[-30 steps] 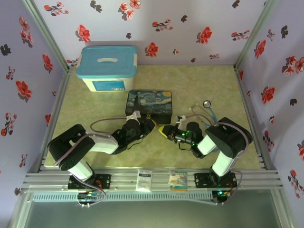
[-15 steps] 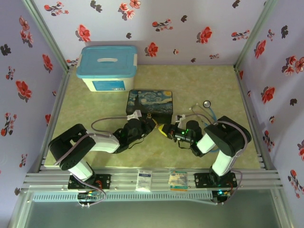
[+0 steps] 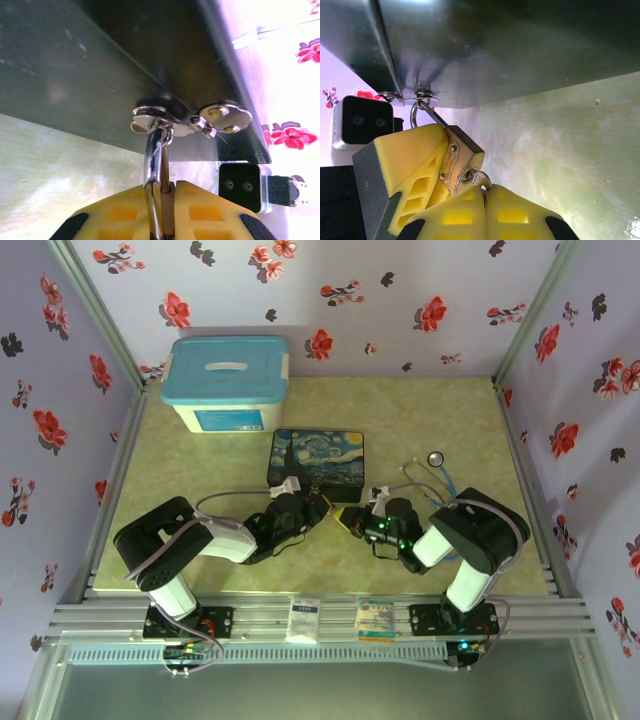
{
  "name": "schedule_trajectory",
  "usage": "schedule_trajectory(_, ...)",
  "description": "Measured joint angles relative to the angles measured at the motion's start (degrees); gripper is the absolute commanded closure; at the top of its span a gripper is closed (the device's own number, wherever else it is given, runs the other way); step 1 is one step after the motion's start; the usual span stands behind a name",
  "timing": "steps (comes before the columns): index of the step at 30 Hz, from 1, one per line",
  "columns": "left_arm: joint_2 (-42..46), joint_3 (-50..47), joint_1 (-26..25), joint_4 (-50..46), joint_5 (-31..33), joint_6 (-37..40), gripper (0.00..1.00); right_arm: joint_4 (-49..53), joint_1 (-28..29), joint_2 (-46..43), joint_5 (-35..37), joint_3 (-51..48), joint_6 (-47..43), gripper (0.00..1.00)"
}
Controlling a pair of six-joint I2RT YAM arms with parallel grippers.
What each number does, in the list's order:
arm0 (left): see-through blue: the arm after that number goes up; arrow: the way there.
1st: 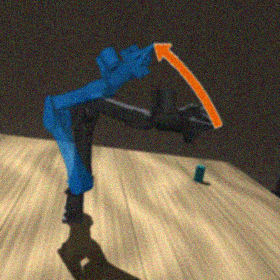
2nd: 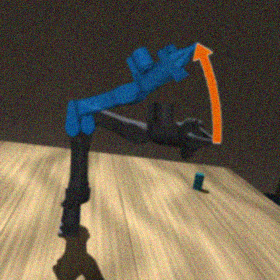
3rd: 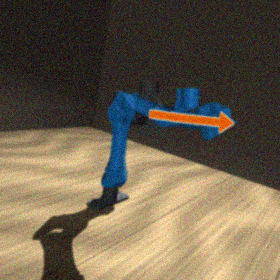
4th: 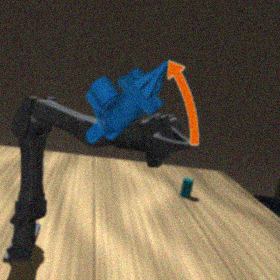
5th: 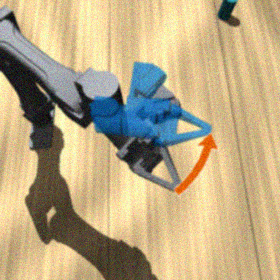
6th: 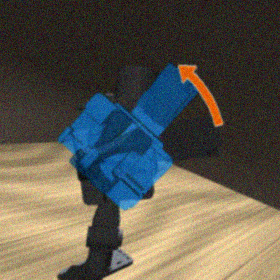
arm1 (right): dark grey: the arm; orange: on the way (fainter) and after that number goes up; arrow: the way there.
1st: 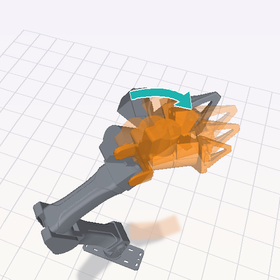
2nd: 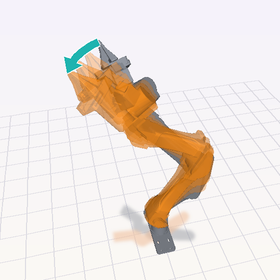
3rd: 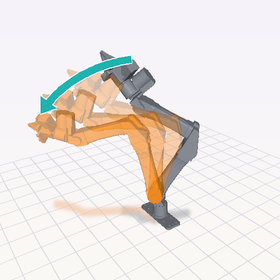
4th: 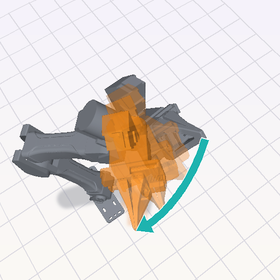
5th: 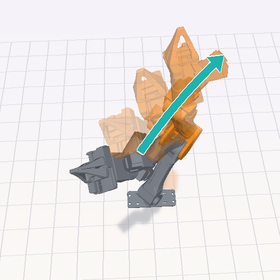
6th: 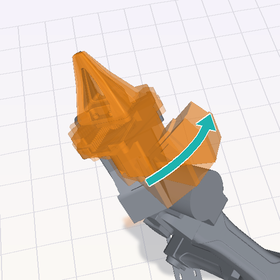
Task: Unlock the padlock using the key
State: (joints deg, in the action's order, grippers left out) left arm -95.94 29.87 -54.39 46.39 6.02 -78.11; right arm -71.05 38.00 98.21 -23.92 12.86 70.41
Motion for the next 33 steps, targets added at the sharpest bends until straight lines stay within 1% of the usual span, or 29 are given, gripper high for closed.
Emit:
schedule_trajectory(3, -0.1, 0.0, 0.0, -0.3, 0.0, 0.0, 0.85, 0.7, 1.0, -0.5, 1.7, -0.2, -1.7, 1.00)
schedule_trajectory(6, -0.7, 0.0, -0.3, -0.2, -0.1, 0.0, 0.83, 2.9, 1.9, -1.9, 3.6, -0.5, -3.6, 1.00)
schedule_trajectory(8, -1.4, 0.0, -0.5, 0.1, -0.1, -0.1, 0.79, 4.5, 2.4, -2.7, 4.7, -0.7, -4.8, 1.00)
schedule_trajectory(11, -2.4, 0.0, -0.8, 1.0, -0.1, -0.6, 0.79, 7.1, 3.0, -4.1, 6.0, -0.7, -6.4, 1.00)
schedule_trajectory(13, -2.8, 0.0, -0.8, 1.7, -0.1, -0.7, 0.82, 8.7, 3.3, -5.3, 6.9, -0.7, -7.3, 1.00)
schedule_trajectory(15, -3.1, 0.0, -0.9, 2.3, -0.1, -1.0, 0.83, 10.1, 3.5, -6.3, 7.5, -0.7, -7.7, 1.00)
schedule_trajectory(17, -3.3, 0.0, -0.9, 2.7, -0.1, -1.1, 0.81, 10.5, 3.7, -6.4, 7.7, -0.7, -8.0, 1.00)
schedule_trajectory(19, -3.5, 0.0, -0.9, 2.9, -0.1, -1.1, 0.81, 10.7, 3.9, -6.4, 8.2, -0.7, -8.3, 1.00)
schedule_trajectory(21, -3.6, 0.0, -0.9, 2.9, -0.1, -1.1, 0.78, 11.0, 4.6, -6.4, 9.1, -0.7, -8.6, 1.00)
schedule_trajectory(23, -3.9, 0.0, -1.0, 2.9, -0.2, -1.1, 0.77, 11.6, 5.6, -6.6, 10.3, -0.7, -9.1, 1.00)
schedule_trajectory(24, -4.0, 0.0, -1.0, 2.9, -0.2, -1.1, 0.81, 12.1, 6.0, -6.7, 10.9, -0.6, -9.4, 1.00)
schedule_trajectory(26, -4.1, 0.0, -1.0, 2.8, -0.3, -1.3, 0.94, 12.5, 6.4, -6.9, 11.7, -0.6, -9.6, 1.00)
schedule_trajectory(29, -4.1, 0.0, -1.0, 2.8, -0.3, -1.0, 0.95, 14.6, 6.7, -8.1, 12.6, -0.4, -10.6, 1.00)
schedule_trajectory(33, -4.1, 0.0, -1.0, 3.2, -0.5, -1.2, 0.97, 24.3, 7.4, -12.9, 14.3, 1.8, -14.1, 1.00)
